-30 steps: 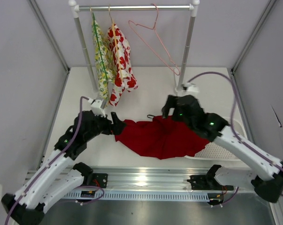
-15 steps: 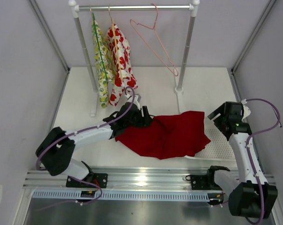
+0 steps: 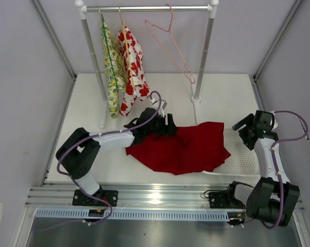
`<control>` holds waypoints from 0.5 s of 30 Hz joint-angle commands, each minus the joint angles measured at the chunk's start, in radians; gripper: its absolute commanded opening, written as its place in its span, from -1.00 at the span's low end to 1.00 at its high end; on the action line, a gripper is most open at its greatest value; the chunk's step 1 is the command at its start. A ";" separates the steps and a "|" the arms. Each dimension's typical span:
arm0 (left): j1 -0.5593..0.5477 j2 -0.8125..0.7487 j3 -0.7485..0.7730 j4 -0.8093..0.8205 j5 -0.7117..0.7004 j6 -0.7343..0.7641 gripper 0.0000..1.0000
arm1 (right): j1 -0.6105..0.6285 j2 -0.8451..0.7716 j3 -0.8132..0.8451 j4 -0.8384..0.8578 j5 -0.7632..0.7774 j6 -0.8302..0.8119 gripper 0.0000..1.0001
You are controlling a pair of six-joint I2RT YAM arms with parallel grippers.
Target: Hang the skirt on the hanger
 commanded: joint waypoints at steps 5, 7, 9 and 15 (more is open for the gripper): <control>0.011 0.053 0.021 0.163 0.179 0.218 0.33 | -0.031 0.067 0.013 0.077 -0.060 -0.036 0.73; 0.024 0.068 0.018 0.194 0.234 0.232 0.32 | -0.031 0.082 0.023 0.079 -0.052 -0.039 0.73; 0.037 0.091 0.019 0.212 0.286 0.230 0.30 | -0.034 0.102 0.037 0.083 -0.051 -0.044 0.73; 0.060 0.137 0.067 0.186 0.340 0.232 -0.34 | -0.056 0.168 0.079 0.092 -0.048 -0.044 0.73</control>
